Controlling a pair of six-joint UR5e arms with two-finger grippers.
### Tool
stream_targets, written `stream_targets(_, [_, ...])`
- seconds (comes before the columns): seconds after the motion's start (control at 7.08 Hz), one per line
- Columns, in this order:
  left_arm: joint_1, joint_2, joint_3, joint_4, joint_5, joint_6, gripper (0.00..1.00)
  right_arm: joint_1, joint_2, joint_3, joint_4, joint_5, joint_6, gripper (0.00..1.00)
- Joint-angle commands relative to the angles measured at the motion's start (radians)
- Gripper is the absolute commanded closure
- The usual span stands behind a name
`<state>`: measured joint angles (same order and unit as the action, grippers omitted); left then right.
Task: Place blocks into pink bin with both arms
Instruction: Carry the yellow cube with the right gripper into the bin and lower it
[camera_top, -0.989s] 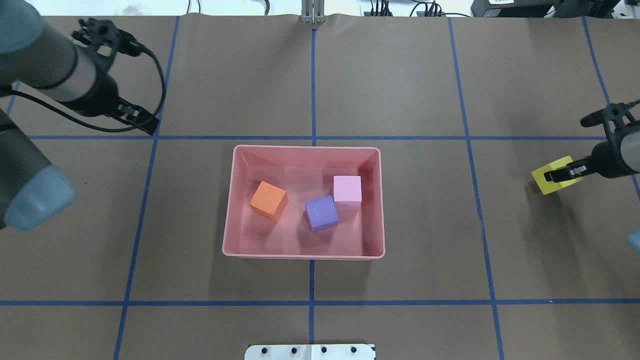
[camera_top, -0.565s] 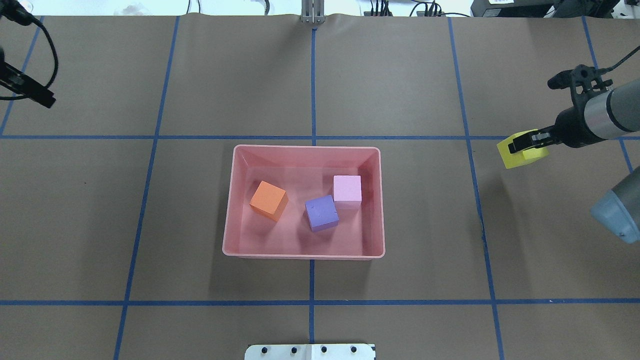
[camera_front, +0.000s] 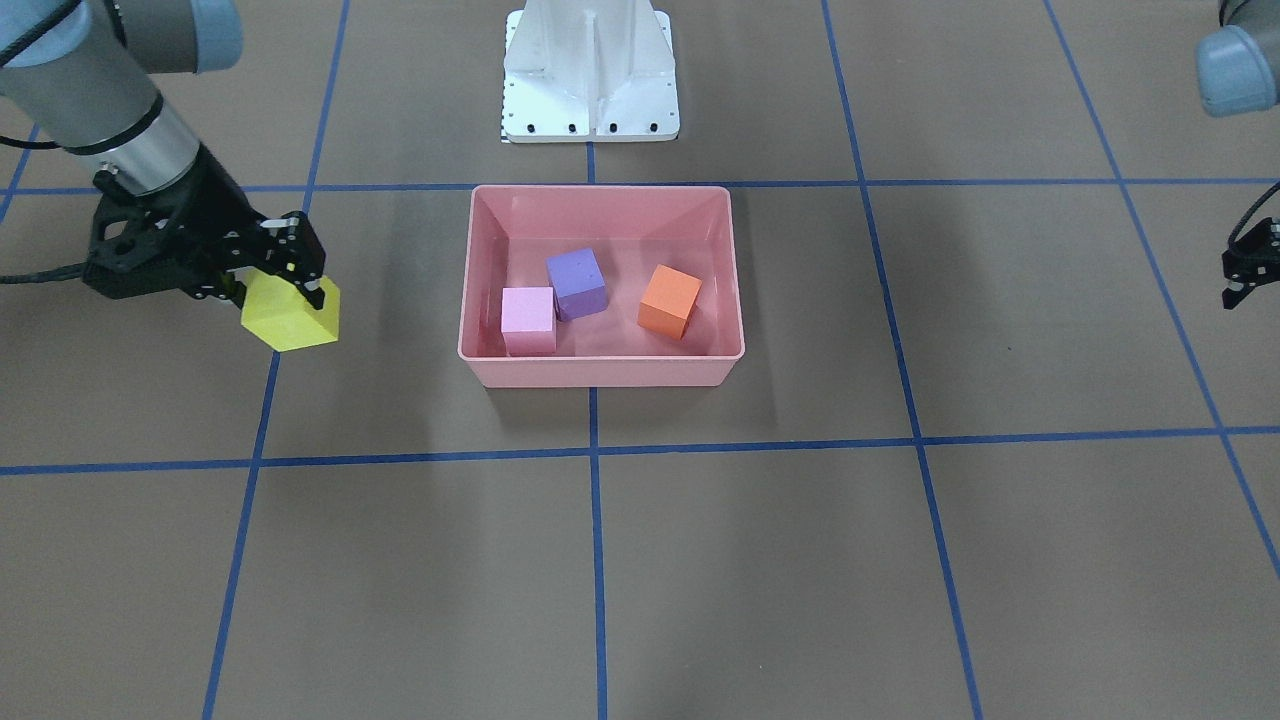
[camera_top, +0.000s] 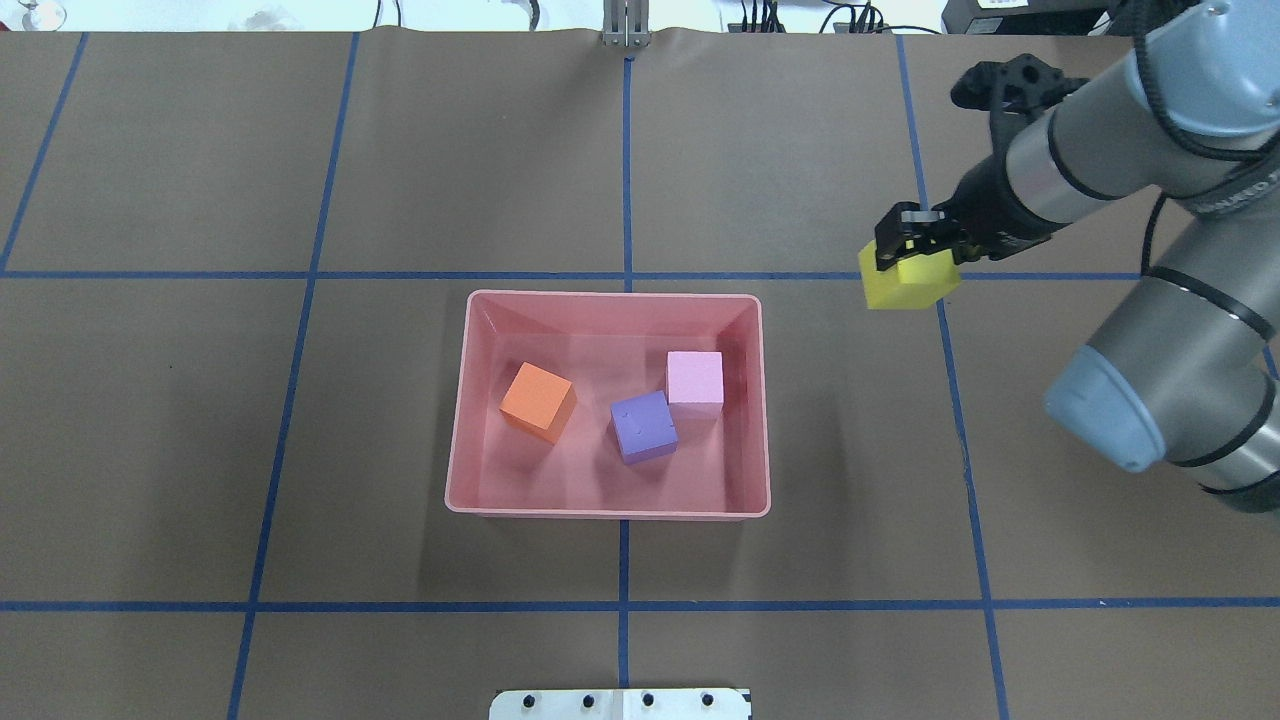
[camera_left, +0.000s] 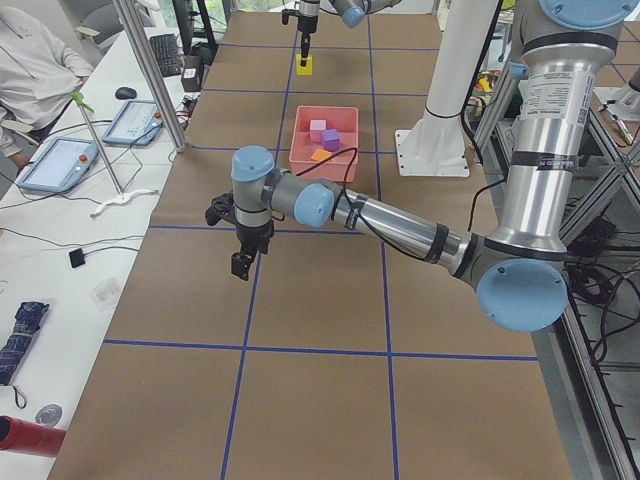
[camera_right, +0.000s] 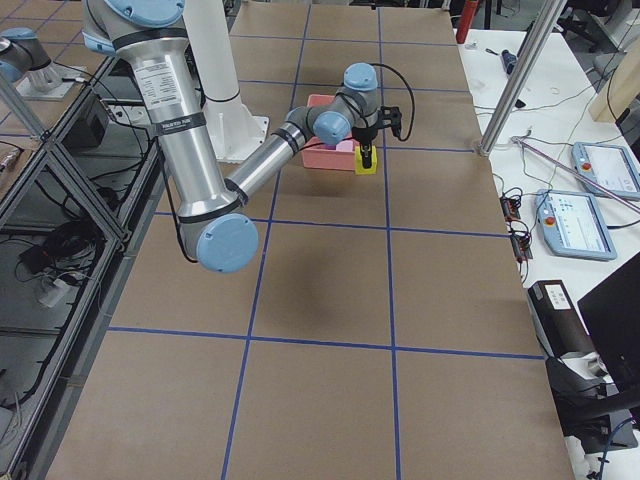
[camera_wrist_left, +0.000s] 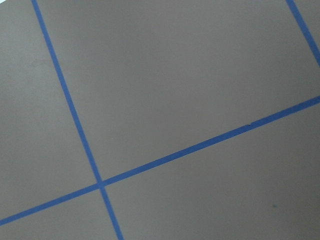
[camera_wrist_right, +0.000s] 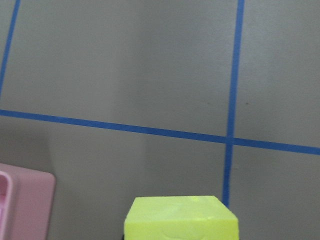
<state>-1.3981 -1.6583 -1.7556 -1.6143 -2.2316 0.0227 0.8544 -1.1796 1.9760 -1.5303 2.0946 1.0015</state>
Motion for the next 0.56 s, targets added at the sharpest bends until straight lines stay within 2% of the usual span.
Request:
stream_targets(0.0, [-0.100, 0.017, 0.077, -0.024, -0.114, 0.101, 0.00, -0.128, 0.200, 0.000, -0.186, -0.118, 0.170, 1.00])
stream_targets(0.28, [-0.099, 0.017, 0.079, -0.024, -0.114, 0.094, 0.00, -0.288, 0.314, -0.022, -0.237, -0.273, 0.332, 1.00])
stream_targets(0.42, [-0.099, 0.017, 0.077, -0.024, -0.114, 0.094, 0.00, -0.338, 0.386, -0.090, -0.237, -0.330, 0.389, 0.85])
